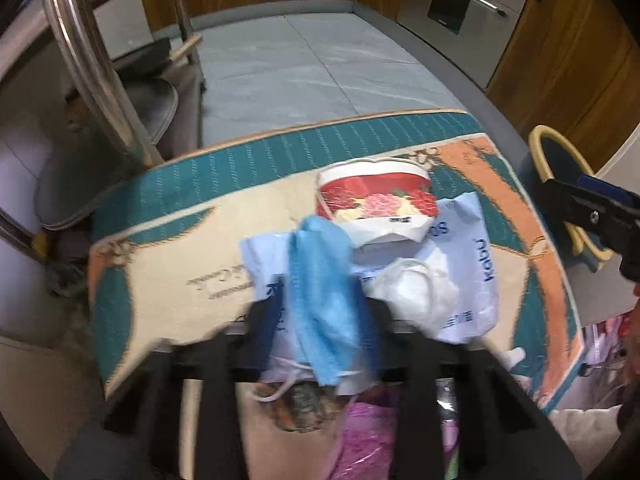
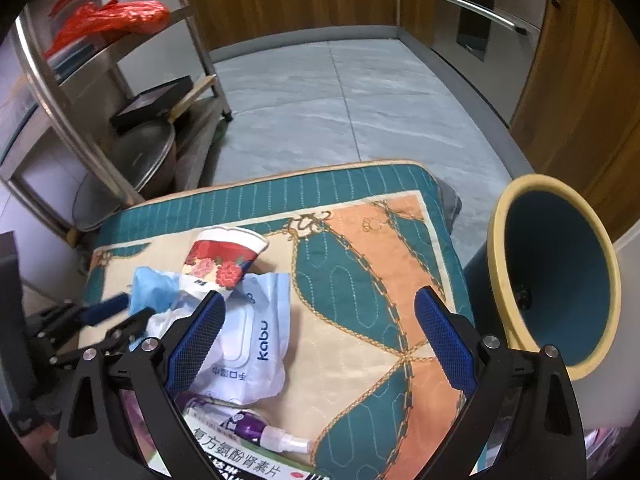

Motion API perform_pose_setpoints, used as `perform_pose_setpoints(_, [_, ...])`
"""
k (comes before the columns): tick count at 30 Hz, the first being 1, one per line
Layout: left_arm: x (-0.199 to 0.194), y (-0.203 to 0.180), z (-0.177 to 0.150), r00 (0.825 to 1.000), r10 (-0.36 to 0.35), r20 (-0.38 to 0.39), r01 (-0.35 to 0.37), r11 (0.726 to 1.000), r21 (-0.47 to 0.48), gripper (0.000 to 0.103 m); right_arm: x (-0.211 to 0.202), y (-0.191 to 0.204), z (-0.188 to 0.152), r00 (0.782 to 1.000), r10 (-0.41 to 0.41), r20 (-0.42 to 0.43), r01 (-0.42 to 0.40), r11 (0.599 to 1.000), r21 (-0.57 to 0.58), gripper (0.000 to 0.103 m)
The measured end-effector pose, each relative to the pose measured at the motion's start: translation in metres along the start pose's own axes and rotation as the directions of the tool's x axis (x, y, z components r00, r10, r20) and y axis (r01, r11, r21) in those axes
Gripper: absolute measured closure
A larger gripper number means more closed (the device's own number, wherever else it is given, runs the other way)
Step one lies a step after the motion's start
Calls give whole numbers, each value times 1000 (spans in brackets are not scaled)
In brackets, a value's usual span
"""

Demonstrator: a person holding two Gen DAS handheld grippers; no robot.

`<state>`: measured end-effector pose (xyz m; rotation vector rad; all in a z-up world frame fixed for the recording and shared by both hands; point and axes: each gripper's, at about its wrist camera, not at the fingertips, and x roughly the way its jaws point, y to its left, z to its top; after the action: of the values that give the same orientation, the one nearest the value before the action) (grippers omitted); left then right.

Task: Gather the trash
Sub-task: 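Grasp the blue face mask with the left tool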

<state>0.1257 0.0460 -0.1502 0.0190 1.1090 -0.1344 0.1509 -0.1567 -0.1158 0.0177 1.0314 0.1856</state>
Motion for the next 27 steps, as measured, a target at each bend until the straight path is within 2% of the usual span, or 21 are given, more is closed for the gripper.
perform_pose_setpoints(3, [-7, -2, 2, 999, -28, 22, 28, 1000, 8, 96, -2, 4, -1, 1000, 17, 4, -17, 1000, -24, 7])
perform_pose_setpoints(8, [-54, 1, 7, 994, -19, 110, 15, 999, 29, 96, -1, 15, -2, 999, 45, -1, -45, 997, -58, 7])
perform_pose_setpoints(13, [-110, 9, 17, 984, 31, 177, -48, 995, 88, 96, 1, 36, -6, 995, 94, -17, -95, 993, -75, 7])
perform_pose_setpoints(18, [-121, 21, 15, 979, 61, 194, -75, 995, 69, 96, 11, 69, -16, 988, 141, -62, -148, 981, -122, 11])
perform_pose_setpoints(21, [-111, 30, 12, 983, 45, 176, -50, 999, 22, 96, 20, 85, -21, 985, 146, -86, -158, 976, -151, 20])
perform_pose_setpoints(26, [-103, 35, 12, 981, 76, 178, -88, 994, 60, 96, 48, 97, -26, 969, 166, -181, -191, 973, -127, 41])
perform_pose_setpoints(27, [-103, 37, 13, 982, 69, 176, -79, 995, 53, 96, 53, 98, -27, 966, 165, -201, -192, 973, -124, 52])
